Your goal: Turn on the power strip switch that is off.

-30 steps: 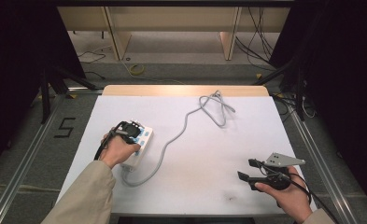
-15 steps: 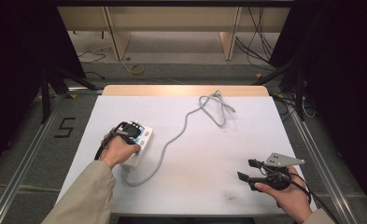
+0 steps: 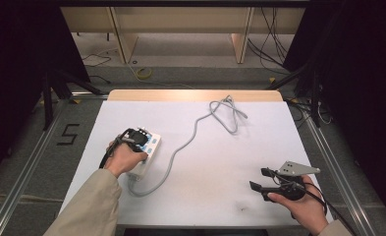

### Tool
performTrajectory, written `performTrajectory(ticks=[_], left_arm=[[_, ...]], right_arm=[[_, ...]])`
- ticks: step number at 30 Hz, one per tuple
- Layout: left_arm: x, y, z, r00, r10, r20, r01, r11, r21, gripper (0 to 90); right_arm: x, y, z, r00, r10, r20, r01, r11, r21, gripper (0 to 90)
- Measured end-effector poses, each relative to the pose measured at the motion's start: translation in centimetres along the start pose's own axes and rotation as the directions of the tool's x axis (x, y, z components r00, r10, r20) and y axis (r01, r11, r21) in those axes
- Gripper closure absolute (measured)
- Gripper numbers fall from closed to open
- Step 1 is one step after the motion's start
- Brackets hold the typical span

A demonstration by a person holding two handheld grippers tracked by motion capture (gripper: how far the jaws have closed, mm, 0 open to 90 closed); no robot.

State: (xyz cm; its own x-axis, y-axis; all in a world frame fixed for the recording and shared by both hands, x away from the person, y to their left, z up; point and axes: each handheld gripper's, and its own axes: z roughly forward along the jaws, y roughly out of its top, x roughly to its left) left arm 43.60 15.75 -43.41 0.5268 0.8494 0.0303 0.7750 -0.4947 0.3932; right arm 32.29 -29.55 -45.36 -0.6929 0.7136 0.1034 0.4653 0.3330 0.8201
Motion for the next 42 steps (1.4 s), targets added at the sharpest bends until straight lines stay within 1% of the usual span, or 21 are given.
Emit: performTrajectory(ticks=[15, 18, 20, 23, 29, 38, 42], left_arm=[[-0.02, 0.01, 0.05, 1.0000, 0.000, 0.006, 0.000, 1.0000, 0.007, 89.9], [-0.08, 0.03, 0.09, 1.0000, 0.005, 0.000, -0.005, 1.0000, 0.008, 89.9], [-0.07, 0.06, 0.08, 0.9999, 0.015, -0.002, -0.015, 0.9998, 0.015, 89.9], [-0.17, 0.05, 0.14, 1.0000, 0.009, -0.004, -0.009, 0.9999, 0.010, 90.0], [-0.27, 0.06, 0.20, 0.9999, 0.010, -0.009, -0.009, 0.9999, 0.012, 90.0], [-0.48, 0.13, 0.24, 0.9993, 0.026, -0.027, -0.025, 0.9995, 0.020, 90.0], [-0.44, 0.13, 0.26, 0.9995, 0.023, -0.023, -0.023, 0.9995, 0.021, 90.0]], right_arm=[[0.03, 0.03, -0.08, 1.0000, 0.001, 0.003, -0.001, 1.000, -0.003, 30.6], [0.02, 0.01, -0.05, 1.0000, 0.002, 0.003, -0.002, 1.000, -0.003, 30.6], [0.01, 0.01, -0.05, 1.0000, 0.001, 0.003, -0.001, 1.000, -0.002, 30.6], [0.03, 0.01, -0.05, 1.0000, 0.001, 0.003, -0.001, 1.000, -0.003, 30.6], [0.04, 0.02, -0.06, 1.0000, 0.000, 0.002, 0.000, 1.000, -0.002, 30.4], [0.04, 0.03, -0.07, 1.0000, -0.001, 0.003, 0.001, 1.000, -0.003, 30.4], [0.06, 0.02, -0.08, 1.0000, 0.000, 0.001, 0.000, 1.000, -0.001, 30.3]])
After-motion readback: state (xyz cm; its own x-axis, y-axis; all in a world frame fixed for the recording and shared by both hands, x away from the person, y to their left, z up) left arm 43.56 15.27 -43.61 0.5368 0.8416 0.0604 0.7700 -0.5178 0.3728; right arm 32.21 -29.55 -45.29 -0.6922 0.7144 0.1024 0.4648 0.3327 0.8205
